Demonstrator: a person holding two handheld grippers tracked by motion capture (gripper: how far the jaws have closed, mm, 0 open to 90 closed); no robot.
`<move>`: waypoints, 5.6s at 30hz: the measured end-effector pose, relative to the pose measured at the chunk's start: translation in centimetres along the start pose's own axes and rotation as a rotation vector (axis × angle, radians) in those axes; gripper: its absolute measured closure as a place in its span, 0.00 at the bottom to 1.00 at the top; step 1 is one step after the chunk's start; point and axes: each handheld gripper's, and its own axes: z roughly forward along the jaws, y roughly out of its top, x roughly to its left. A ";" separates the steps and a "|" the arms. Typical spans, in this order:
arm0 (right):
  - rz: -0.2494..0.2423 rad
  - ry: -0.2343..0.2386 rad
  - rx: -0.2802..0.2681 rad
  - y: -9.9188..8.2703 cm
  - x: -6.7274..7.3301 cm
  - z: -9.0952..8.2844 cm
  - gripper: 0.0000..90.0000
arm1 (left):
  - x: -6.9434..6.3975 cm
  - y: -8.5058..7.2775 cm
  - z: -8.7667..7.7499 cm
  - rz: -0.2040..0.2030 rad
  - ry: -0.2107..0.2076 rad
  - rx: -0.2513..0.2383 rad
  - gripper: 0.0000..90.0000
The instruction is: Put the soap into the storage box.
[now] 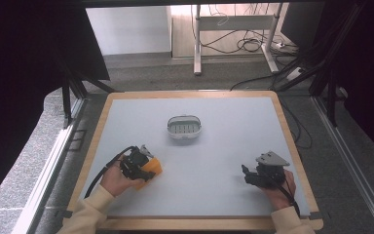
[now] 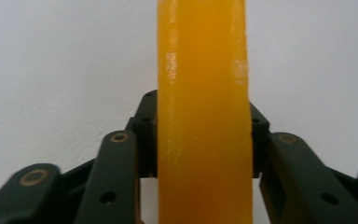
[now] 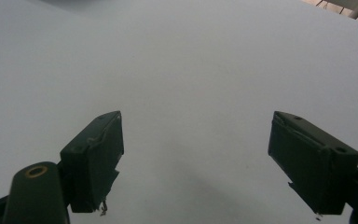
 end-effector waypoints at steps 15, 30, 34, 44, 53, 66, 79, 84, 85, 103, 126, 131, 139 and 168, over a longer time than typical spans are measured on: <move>-0.003 0.001 -0.008 0.1 0.0 -0.1 0.20 | 0.2 0.0 -1.7 -0.006 -0.038 -0.063 0.69; -0.008 -0.006 -0.001 0.0 0.2 0.1 0.20 | 0.4 0.3 -3.4 0.057 -0.042 -0.102 0.69; -0.009 -0.006 0.001 0.0 0.3 0.2 0.20 | 0.6 0.5 -3.6 0.058 -0.043 -0.108 0.69; 0.000 -0.002 0.007 -0.1 0.4 0.2 0.20 | 0.7 1.5 -3.8 0.086 -0.064 -0.109 0.69; 0.001 0.015 0.002 -0.1 0.4 0.2 0.20 | 1.0 1.8 -4.0 0.075 -0.068 -0.117 0.69; 0.003 0.030 -0.005 -0.2 0.3 0.2 0.20 | 1.3 2.6 -4.2 0.090 -0.054 -0.111 0.69; 0.004 0.018 0.008 -0.3 0.2 0.3 0.20 | 1.6 3.5 -5.4 0.093 -0.051 -0.145 0.69; 0.004 0.014 0.008 -0.3 0.1 0.3 0.20 | 1.7 3.7 -5.8 0.098 -0.057 -0.154 0.69; 0.004 0.014 0.009 -0.4 0.1 0.3 0.20 | 1.7 3.8 -5.8 0.101 -0.056 -0.155 0.69; -0.006 0.012 0.018 -0.5 0.2 0.5 0.21 | 2.1 4.9 -6.0 0.110 -0.049 -0.164 0.69; -0.003 0.004 0.024 -0.5 0.1 0.5 0.21 | 3.1 6.5 -6.0 0.120 -0.047 -0.180 0.69; -0.004 0.000 0.030 -0.5 0.1 0.6 0.21 | 3.3 6.9 -5.9 0.133 -0.046 -0.178 0.69; -0.004 0.000 0.032 -0.5 0.1 0.6 0.21 | 3.5 7.7 -5.7 0.150 -0.045 -0.179 0.69; -0.005 -0.007 0.034 -0.6 0.0 0.5 0.21 | 2.8 10.5 -5.4 0.229 -0.049 -0.145 0.69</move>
